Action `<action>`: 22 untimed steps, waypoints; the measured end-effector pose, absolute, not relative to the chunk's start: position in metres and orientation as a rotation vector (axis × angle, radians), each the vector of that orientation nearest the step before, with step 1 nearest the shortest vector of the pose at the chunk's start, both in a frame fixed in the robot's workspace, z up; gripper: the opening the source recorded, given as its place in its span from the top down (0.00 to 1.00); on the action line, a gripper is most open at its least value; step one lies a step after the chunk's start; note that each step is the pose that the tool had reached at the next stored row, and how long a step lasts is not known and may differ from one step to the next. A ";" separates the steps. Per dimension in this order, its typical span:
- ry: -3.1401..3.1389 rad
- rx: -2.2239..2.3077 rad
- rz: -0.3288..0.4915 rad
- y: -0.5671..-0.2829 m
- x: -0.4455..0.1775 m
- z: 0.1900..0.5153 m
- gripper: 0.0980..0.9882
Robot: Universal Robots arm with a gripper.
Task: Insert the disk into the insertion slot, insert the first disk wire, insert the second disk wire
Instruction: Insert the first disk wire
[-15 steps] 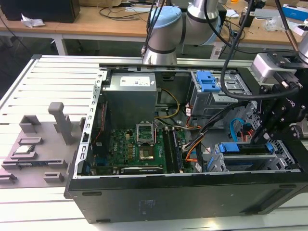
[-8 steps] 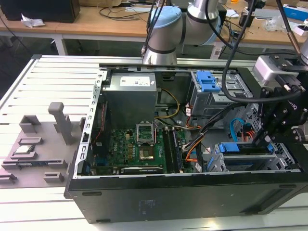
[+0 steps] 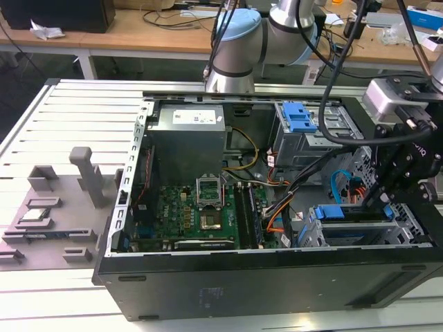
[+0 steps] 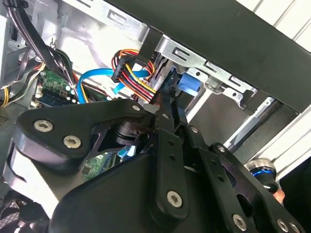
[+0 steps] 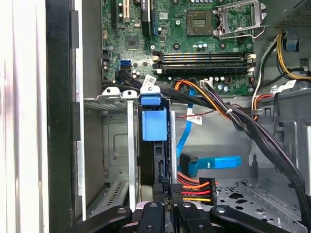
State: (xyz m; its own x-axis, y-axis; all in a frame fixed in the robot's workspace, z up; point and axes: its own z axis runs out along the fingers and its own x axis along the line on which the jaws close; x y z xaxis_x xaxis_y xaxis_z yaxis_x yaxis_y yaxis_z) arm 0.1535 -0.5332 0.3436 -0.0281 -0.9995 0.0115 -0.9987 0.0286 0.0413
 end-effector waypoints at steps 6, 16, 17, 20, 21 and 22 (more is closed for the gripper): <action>-2.233 2.156 -0.033 -0.533 0.154 0.343 0.93; -2.236 2.153 -0.033 -0.533 0.154 0.339 0.93; -2.236 2.153 -0.033 -0.533 0.154 0.338 0.93; -2.236 2.153 -0.033 -0.533 0.154 0.337 0.93; -2.236 2.153 -0.033 -0.533 0.154 0.337 0.93; -2.236 2.153 -0.033 -0.533 0.154 0.336 0.93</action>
